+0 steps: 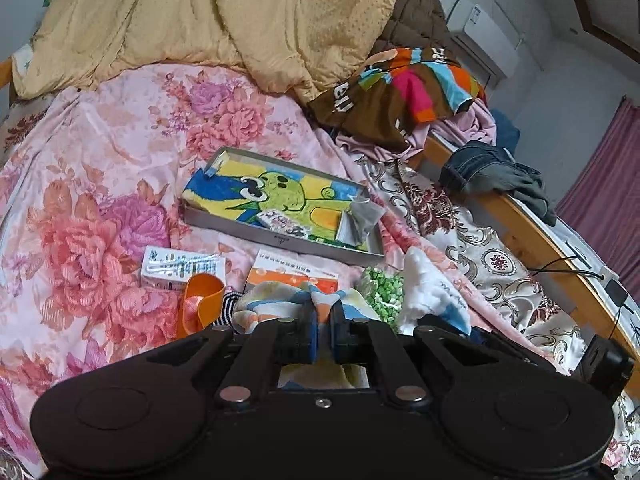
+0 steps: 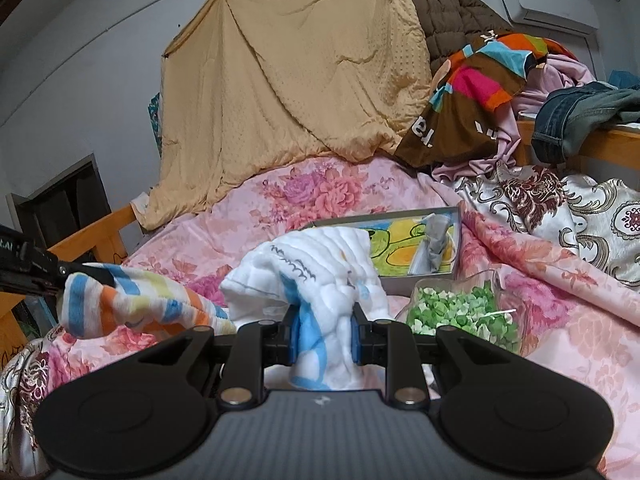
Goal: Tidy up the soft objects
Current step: 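Carry the striped towel with the left tool over the tray while the right tool carries the white towel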
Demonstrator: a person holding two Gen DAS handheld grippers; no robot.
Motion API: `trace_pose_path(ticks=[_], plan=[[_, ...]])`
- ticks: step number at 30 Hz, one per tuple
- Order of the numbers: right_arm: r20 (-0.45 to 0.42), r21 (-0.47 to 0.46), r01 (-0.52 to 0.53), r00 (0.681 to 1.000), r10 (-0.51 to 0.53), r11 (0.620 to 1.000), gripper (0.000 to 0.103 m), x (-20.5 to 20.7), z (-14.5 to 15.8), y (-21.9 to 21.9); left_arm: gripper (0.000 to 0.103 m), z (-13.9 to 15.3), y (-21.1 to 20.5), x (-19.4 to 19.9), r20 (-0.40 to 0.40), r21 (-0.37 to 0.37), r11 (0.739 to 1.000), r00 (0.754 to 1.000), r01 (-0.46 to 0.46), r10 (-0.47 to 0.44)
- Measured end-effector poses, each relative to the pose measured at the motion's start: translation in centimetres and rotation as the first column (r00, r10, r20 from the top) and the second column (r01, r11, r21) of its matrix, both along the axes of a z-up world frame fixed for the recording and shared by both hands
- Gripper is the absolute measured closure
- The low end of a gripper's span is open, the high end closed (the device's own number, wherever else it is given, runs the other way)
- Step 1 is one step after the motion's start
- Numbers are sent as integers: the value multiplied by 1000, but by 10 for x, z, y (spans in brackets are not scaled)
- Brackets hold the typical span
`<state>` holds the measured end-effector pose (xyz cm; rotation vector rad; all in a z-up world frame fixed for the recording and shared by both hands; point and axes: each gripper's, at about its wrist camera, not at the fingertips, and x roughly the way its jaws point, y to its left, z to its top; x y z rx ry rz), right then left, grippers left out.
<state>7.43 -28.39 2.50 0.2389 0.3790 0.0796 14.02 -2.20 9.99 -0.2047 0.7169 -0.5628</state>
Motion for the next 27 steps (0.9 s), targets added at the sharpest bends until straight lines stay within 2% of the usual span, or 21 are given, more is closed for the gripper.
trace_pose_path(ticks=[10, 14, 17, 20, 27], plan=[[15, -14, 2, 1000, -2, 1000, 77, 8, 6, -1, 98, 19, 2, 12, 57, -11, 1000, 998, -6, 6], [31, -52, -12, 999, 14, 999, 77, 23, 13, 1, 98, 22, -9, 28, 117, 37, 999, 993, 0, -4], [38, -93, -29, 999, 33, 995, 77, 46, 19, 2, 98, 24, -18, 47, 142, 48, 999, 990, 2, -8], [46, -97, -45, 998, 50, 994, 77, 74, 22, 0, 98, 24, -26, 69, 159, 42, 999, 987, -3, -4], [41, -44, -23, 999, 25, 999, 77, 147, 16, -24, 98, 17, -49, 134, 200, 8, 1000, 979, -24, 22]])
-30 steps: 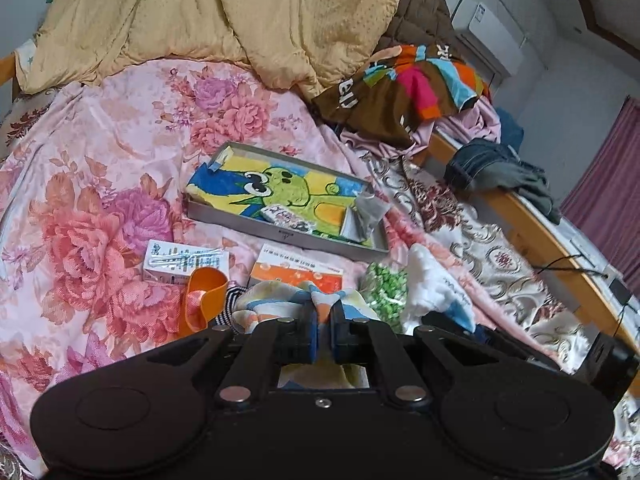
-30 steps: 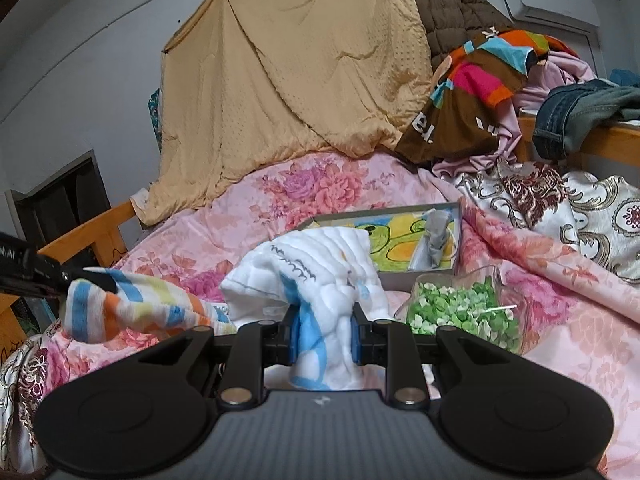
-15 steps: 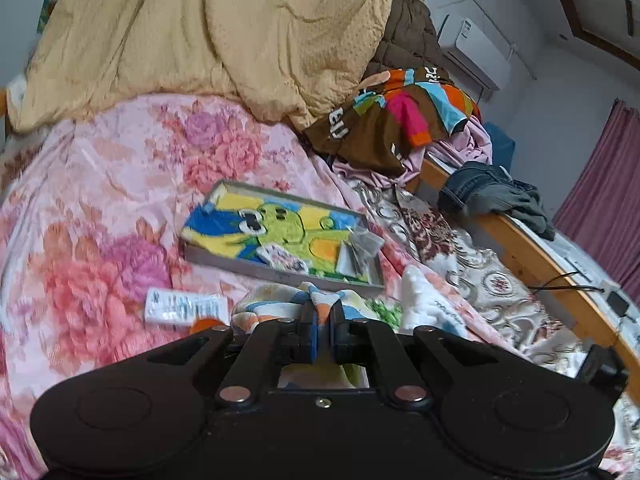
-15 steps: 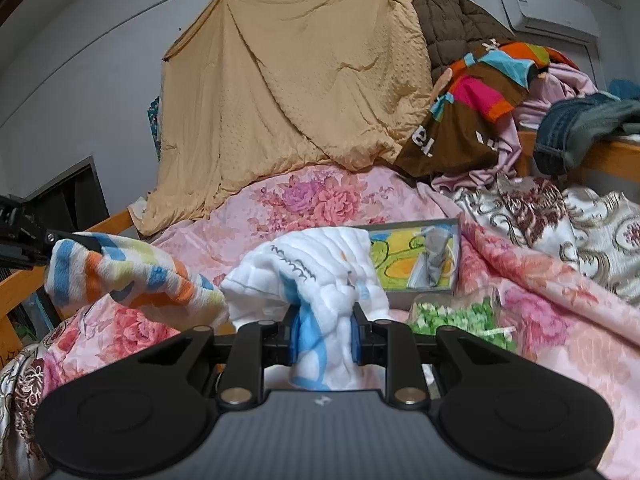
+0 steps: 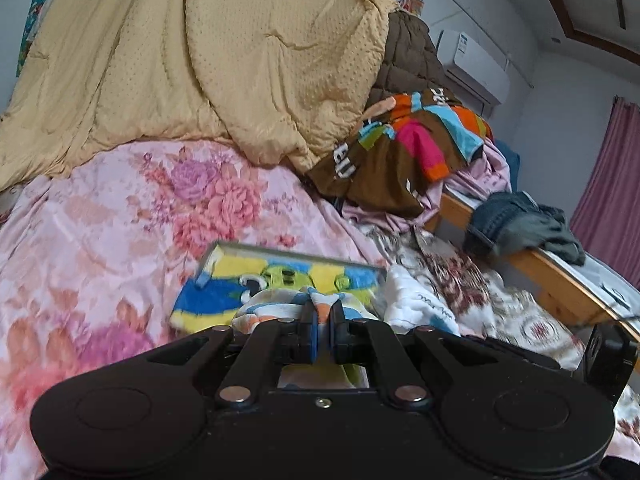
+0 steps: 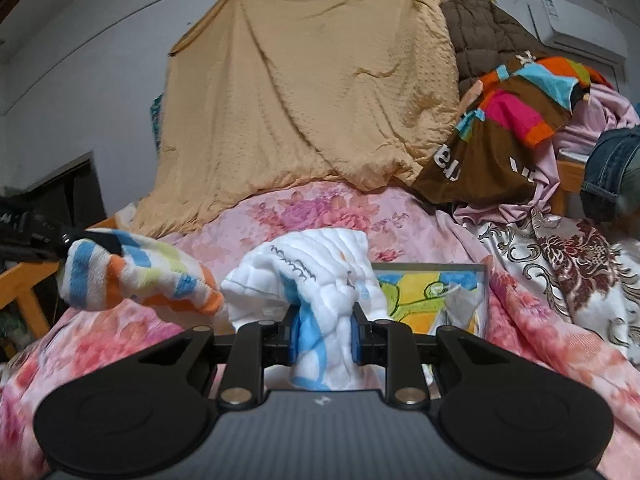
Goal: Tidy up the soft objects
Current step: 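Carry the striped towel with the left tool over the tray while the right tool carries the white towel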
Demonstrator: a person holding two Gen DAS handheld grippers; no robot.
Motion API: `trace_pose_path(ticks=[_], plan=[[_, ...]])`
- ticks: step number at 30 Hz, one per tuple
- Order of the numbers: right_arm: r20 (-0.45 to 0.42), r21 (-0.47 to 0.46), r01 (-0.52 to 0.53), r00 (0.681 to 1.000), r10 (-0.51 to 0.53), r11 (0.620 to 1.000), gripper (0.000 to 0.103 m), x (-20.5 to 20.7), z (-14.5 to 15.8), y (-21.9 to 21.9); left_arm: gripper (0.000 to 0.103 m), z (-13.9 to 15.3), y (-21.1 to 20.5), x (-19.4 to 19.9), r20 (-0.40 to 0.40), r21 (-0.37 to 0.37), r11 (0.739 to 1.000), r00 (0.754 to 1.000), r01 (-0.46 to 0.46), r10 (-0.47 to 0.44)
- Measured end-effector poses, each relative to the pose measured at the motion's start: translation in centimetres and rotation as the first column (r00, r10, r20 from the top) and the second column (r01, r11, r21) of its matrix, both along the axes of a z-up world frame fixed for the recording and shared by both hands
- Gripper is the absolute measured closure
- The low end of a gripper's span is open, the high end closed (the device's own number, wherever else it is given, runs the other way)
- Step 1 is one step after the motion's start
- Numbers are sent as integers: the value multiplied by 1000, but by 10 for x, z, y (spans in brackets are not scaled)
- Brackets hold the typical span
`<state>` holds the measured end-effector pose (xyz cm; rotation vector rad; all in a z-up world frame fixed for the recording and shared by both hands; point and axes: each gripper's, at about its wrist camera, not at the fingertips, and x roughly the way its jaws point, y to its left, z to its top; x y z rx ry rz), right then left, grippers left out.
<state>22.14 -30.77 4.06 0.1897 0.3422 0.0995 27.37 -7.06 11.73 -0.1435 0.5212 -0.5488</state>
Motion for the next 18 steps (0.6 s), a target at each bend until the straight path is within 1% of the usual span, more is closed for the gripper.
trace_pose_path(ticks=[3, 6, 10, 13, 18], plan=[[-25, 47, 21, 999, -20, 999, 77, 32, -8, -15, 98, -9, -18, 28, 34, 4, 1000, 999, -15, 15], [-43, 77, 50, 998, -47, 996, 77, 57, -19, -29, 98, -25, -39, 59, 46, -3, 1000, 998, -31, 31], [-71, 136, 85, 995, -76, 987, 77, 86, -28, -48, 98, -51, -66, 95, 29, -33, 998, 998, -56, 57], [-100, 196, 115, 990, -97, 974, 77, 102, -37, -62, 98, -73, -86, 117, 11, -44, 997, 998, -68, 68], [-166, 232, 174, 977, -137, 957, 77, 119, -53, -81, 98, -110, -114, 140, -21, -2, 997, 997, -72, 72]])
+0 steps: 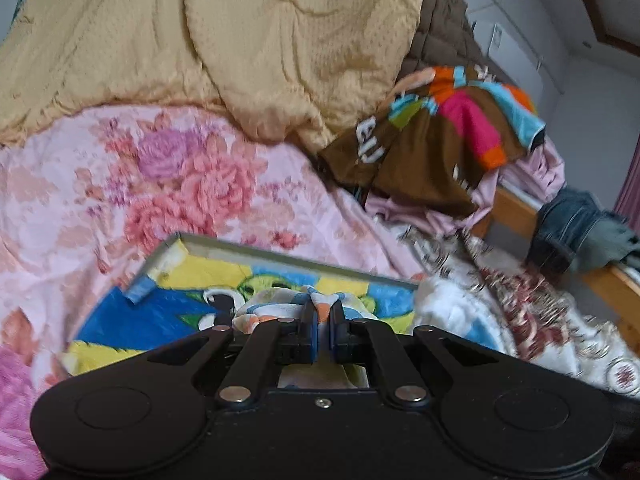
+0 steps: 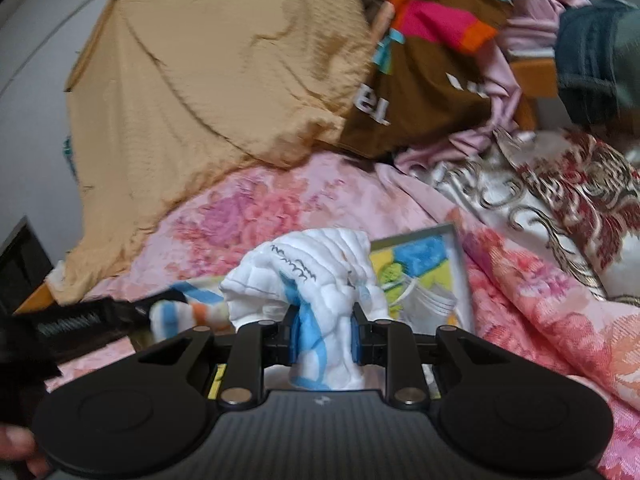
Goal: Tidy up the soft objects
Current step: 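Carry the striped towel with the left tool over the tray while the right tool carries the white towel, then lower and release the striped towel with the left tool while the right tool releases the white towel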
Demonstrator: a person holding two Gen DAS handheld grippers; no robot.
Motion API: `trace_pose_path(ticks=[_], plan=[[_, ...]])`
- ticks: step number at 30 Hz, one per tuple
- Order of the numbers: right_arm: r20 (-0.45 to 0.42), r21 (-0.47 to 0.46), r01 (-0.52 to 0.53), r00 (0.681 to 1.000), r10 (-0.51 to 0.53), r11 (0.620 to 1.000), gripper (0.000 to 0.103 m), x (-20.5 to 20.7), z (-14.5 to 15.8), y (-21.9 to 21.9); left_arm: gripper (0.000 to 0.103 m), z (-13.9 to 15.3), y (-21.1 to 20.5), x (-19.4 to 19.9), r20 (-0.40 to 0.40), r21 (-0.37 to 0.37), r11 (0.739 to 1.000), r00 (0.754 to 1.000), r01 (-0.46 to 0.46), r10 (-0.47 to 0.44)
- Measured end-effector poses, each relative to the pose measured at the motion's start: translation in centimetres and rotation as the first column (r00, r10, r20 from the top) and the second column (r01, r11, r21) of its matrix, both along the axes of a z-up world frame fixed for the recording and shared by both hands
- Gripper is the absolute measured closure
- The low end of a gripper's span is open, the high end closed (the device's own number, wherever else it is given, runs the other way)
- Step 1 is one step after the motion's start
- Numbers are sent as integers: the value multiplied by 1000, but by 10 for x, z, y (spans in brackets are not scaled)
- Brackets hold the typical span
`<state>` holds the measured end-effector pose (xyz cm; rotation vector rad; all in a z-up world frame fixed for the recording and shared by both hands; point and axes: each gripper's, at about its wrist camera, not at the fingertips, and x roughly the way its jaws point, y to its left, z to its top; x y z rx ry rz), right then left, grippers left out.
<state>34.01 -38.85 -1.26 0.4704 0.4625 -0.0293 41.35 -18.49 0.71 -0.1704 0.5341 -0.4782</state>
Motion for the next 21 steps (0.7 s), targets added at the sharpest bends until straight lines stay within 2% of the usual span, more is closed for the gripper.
trace_pose_path(ticks=[7, 11, 16, 21], plan=[[-79, 29, 8, 997, -6, 1000, 76, 19, -20, -9, 98, -37, -10, 12, -60, 62, 998, 998, -8, 12], [-110, 47, -4, 994, 9, 999, 75, 24, -26, -9, 98, -49, -7, 15, -115, 69, 998, 993, -8, 16], [-150, 21, -38, 988, 41, 999, 66, 29, -30, -1, 96, -55, -2, 17, -173, 65, 998, 985, -17, 28], [-168, 6, -53, 984, 53, 999, 62, 30, -30, 4, 94, -54, -2, 13, -176, 88, 996, 984, -14, 29]])
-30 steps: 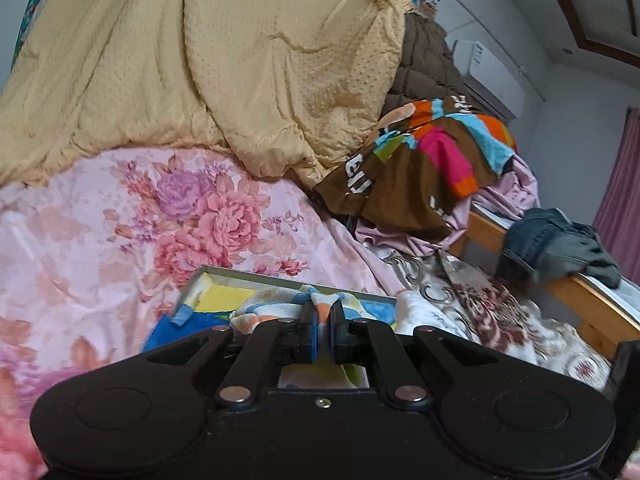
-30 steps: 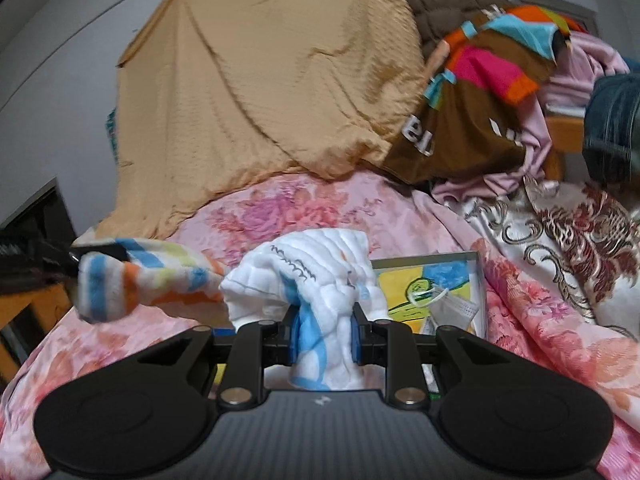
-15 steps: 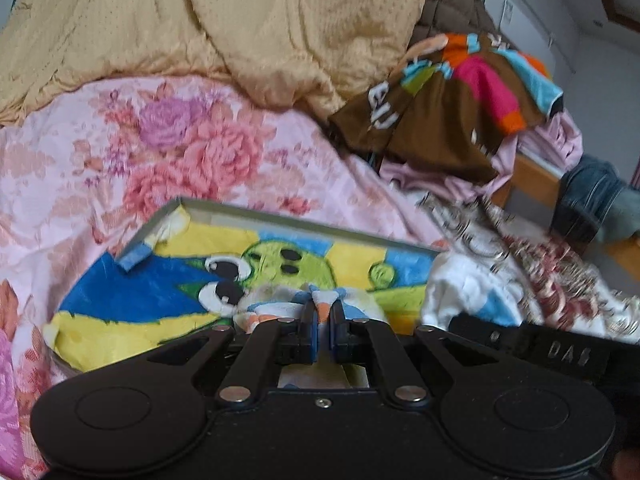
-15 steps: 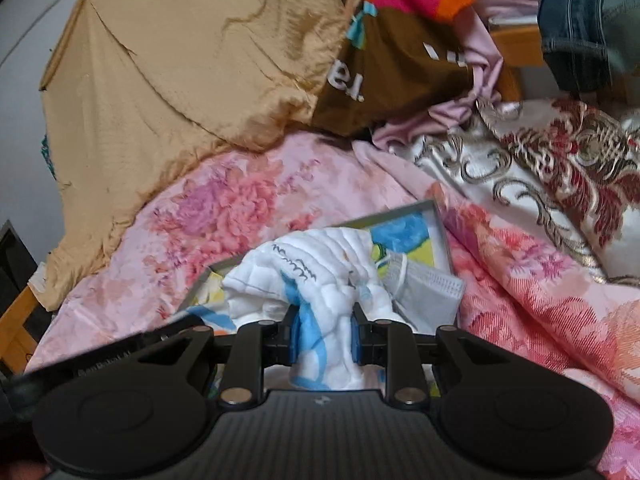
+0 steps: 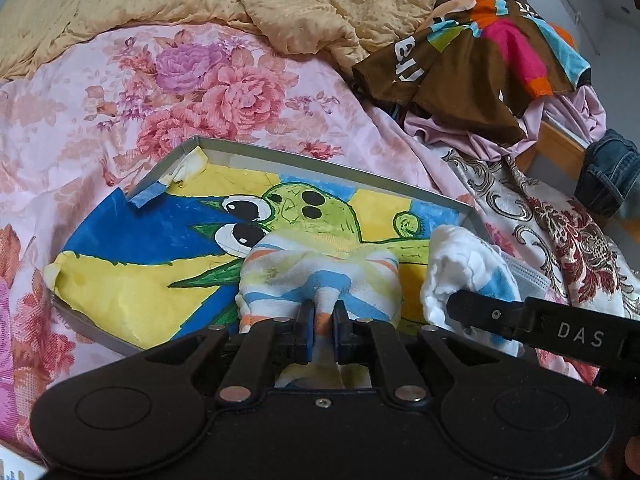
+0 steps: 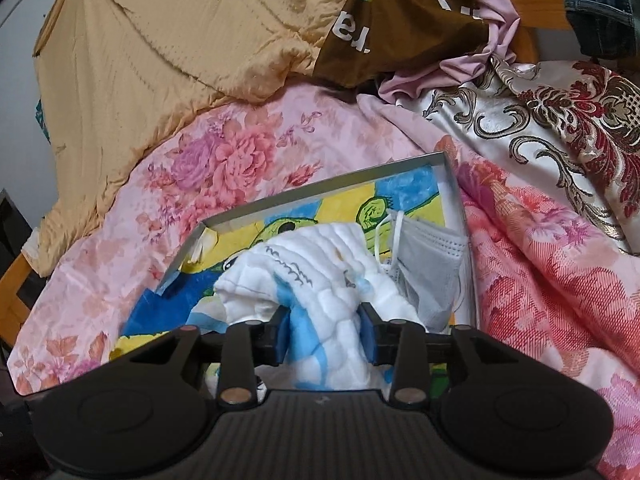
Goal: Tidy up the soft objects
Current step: 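Lower and release the striped towel with the left tool while the right tool releases the white towel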
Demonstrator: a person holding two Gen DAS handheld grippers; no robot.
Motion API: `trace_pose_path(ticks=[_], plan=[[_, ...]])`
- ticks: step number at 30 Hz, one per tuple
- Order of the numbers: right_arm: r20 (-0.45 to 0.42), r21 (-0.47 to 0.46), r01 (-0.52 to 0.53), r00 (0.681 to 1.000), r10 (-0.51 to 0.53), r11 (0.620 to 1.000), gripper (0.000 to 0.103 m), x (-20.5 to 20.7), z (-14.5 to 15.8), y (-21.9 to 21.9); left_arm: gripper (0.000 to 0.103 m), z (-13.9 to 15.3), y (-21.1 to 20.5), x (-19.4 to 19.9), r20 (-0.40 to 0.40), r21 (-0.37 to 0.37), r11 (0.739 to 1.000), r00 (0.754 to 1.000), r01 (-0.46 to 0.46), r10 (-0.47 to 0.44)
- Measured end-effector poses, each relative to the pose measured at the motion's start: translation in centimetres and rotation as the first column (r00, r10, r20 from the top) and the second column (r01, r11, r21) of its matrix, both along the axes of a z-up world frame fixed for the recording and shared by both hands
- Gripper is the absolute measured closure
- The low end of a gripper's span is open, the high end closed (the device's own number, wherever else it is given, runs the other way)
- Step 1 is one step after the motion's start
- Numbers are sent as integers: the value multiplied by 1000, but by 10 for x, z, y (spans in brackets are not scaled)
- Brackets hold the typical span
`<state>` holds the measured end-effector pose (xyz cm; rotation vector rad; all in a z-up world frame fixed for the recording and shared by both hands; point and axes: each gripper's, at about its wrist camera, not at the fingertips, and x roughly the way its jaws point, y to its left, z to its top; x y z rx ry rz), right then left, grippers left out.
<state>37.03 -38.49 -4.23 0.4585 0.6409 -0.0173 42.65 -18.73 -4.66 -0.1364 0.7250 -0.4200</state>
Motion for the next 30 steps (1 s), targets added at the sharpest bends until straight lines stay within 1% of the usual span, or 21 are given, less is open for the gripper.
trace_pose_path(ticks=[2, 5, 7, 8, 11, 13, 14, 16, 17, 19, 23, 25, 26, 30], plan=[[-2, 0, 1, 1000, -1, 1000, 62, -1, 0, 0, 94, 1, 0, -1, 0, 8, 1000, 1000, 3, -3], [-4, -1, -1, 1000, 1, 1000, 60, -1, 0, 0, 91, 1, 0, -2, -3, 15, 1000, 1000, 7, -7], [-4, -2, -5, 1000, 5, 1000, 59, 0, 0, 0, 85, 0, 1, -2, -7, 16, 1000, 1000, 8, -8], [-5, -4, -6, 1000, 6, 1000, 59, 0, 0, 1, 84, 0, 1, -2, -10, 15, 1000, 1000, 8, -8], [-6, -5, -12, 1000, 12, 1000, 54, 1, -1, 1, 82, 0, 4, -4, -9, 14, 1000, 1000, 8, -8], [-6, -3, -13, 1000, 13, 1000, 50, 1, 0, 0, 75, 1, 6, -7, -4, 21, 1000, 1000, 2, -2], [-6, -3, -12, 1000, 12, 1000, 49, 1, 0, 0, 73, 2, 8, -8, -1, 23, 1000, 1000, 0, 0], [-4, -1, -15, 1000, 15, 1000, 43, 1, 0, 1, 61, 4, 12, -11, 6, 24, 1000, 1000, -7, 7], [-2, 3, -18, 1000, 18, 1000, 41, 1, 1, 1, 58, 5, 14, -14, 11, 26, 1000, 1000, -14, 14], [2, 6, -26, 1000, 26, 1000, 36, 0, 3, 2, 46, 8, 19, -17, 19, 20, 999, 999, -30, 29], [13, -23, -25, 1000, 26, 999, 29, -6, 11, 4, 37, 18, 29, -26, 33, 10, 998, 998, -60, 60], [24, -32, -25, 999, 26, 999, 26, -10, 17, 5, 29, 25, 33, -31, 45, 10, 997, 996, -75, 74], [34, -33, -22, 999, 23, 999, 26, -13, 20, 4, 28, 29, 36, -34, 52, 12, 996, 995, -84, 83], [86, -54, 0, 996, 5, 999, 19, -31, 37, 3, 22, 47, 45, -45, 74, 22, 994, 992, -103, 102]])
